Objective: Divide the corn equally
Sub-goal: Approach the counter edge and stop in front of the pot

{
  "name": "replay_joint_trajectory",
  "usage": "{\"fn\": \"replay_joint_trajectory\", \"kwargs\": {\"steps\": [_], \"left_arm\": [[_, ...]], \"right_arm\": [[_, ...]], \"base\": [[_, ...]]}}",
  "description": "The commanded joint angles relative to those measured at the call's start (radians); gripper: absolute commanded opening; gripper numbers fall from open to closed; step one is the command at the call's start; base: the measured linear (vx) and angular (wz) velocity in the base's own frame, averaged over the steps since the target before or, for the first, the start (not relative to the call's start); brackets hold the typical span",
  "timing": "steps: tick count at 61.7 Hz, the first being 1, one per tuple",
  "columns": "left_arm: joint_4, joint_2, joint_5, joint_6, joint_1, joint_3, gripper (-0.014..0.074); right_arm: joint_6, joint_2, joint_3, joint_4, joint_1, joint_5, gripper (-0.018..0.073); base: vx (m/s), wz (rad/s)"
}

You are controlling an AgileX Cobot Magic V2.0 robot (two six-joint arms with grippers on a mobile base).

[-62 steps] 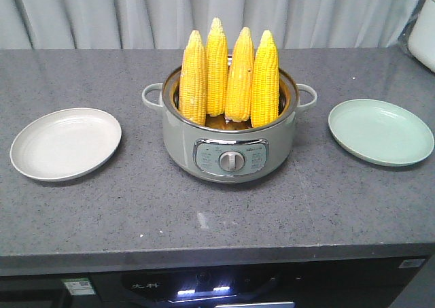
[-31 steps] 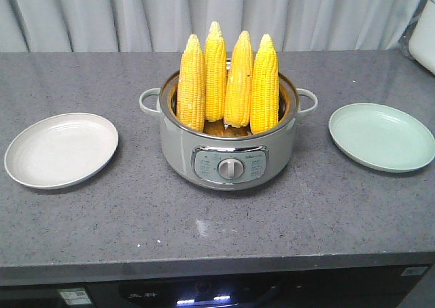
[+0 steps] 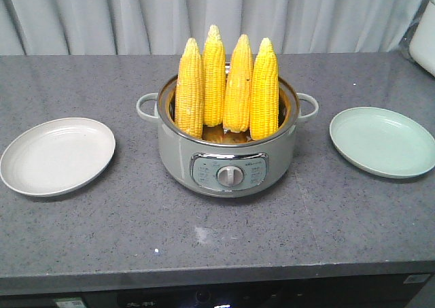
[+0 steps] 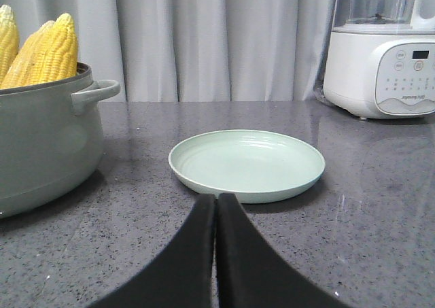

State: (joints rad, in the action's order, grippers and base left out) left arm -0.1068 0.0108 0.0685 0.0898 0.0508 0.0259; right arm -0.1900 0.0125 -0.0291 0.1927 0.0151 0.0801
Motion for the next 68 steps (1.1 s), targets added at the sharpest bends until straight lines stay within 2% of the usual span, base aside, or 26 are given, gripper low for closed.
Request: {"fn": "replay_joint_trajectory", "kwargs": {"steps": [1,68], "left_arm": [[-0.002,0.016,-0.068,-0.006,0.006,0.015,-0.0006],[-0.002,0.016,-0.068,-0.006,0.006,0.015,-0.0006]], "right_arm": [[0.001,-0.002,-0.007,0.006,0.004,-0.08,-0.0006],[0.001,-0.002,-0.007,0.006,0.004,-0.08,-0.0006]], "base": [[0.02,0.0],[0.02,0.0]]}}
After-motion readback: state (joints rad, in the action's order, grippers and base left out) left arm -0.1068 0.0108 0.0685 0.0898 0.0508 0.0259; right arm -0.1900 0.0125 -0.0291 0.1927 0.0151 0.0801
